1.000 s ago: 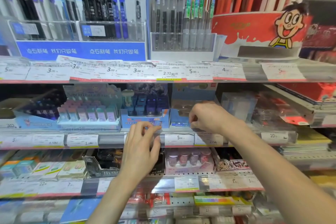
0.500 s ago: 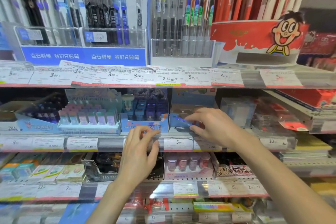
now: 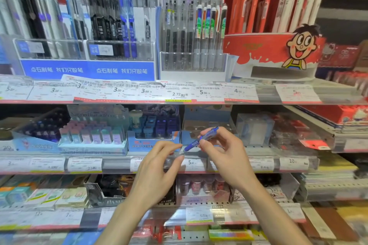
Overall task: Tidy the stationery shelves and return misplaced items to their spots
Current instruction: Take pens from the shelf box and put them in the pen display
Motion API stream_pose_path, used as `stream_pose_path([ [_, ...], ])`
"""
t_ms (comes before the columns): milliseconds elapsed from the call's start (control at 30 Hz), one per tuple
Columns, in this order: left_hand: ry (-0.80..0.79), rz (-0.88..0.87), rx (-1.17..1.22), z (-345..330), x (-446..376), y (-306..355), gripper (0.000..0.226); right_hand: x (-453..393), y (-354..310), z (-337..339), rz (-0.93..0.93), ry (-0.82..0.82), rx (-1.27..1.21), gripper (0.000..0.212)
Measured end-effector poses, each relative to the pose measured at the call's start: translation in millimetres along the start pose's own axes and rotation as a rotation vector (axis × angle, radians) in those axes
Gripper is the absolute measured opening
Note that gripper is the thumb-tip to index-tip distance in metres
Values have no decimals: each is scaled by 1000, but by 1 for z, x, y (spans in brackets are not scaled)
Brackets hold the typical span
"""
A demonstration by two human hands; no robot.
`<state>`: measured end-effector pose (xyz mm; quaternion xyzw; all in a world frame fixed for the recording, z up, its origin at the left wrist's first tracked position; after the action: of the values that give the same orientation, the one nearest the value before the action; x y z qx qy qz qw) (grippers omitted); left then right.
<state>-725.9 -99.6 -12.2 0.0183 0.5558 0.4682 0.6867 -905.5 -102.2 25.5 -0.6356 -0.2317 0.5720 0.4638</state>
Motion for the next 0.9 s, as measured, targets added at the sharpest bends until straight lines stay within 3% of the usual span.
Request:
stream_pose_path([
  [367,11,-19,-25,9,-14,-6,20,15,10,-23,-232,58,-261,11],
  [667,-62,-130,98,65,-21,-36,8,45,-25,-71,-133,144,-117,9],
  [900,-70,-265,134,123,-32,-31,22,55,-75,-97,-45,151,-20,9],
])
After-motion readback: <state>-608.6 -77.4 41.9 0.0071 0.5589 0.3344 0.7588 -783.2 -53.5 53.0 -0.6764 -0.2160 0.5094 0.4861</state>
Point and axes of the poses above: each hand's wrist, its own x-axis away from the middle knuckle, its own z-axis out of the back of the hand, y = z × x, the point moved 10 cm from there along -x, towards the middle knuckle, and after that the axes turned 15 degrees about y, right-handed, at the moved point
